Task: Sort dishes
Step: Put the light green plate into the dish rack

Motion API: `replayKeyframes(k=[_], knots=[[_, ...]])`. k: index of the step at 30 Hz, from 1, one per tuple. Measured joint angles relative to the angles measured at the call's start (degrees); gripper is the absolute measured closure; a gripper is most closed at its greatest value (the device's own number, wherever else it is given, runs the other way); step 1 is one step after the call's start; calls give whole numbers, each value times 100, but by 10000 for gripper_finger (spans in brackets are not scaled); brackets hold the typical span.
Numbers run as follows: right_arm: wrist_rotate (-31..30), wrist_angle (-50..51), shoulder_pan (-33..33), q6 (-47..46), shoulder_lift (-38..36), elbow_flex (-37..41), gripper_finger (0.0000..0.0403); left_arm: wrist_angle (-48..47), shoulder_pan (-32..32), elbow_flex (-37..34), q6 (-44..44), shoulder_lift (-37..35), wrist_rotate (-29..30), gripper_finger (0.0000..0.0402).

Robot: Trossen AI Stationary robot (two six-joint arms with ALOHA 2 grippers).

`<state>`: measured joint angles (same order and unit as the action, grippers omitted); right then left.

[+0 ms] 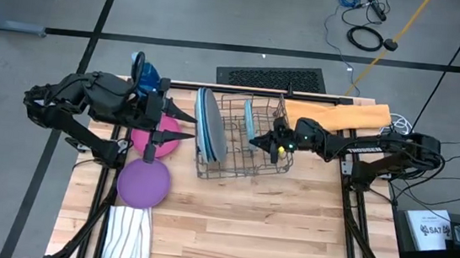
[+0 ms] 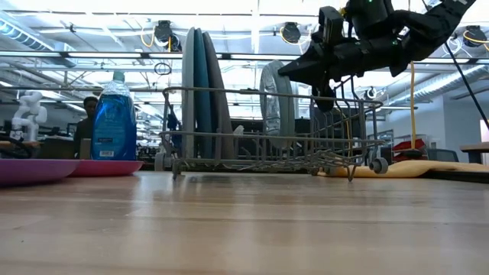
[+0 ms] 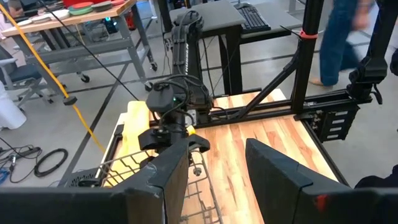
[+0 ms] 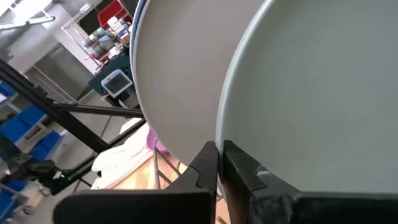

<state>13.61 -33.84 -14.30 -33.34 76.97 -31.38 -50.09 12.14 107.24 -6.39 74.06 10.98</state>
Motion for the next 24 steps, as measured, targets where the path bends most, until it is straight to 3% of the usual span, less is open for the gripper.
replayKeyframes(k=[20, 24], knots=[[13, 253, -35, -290, -13, 7, 394, -3, 0, 0, -7, -2, -13, 240], [13, 291, -24, -200, -117, 15, 394, -135, -17, 2, -493, 72, 75, 240]])
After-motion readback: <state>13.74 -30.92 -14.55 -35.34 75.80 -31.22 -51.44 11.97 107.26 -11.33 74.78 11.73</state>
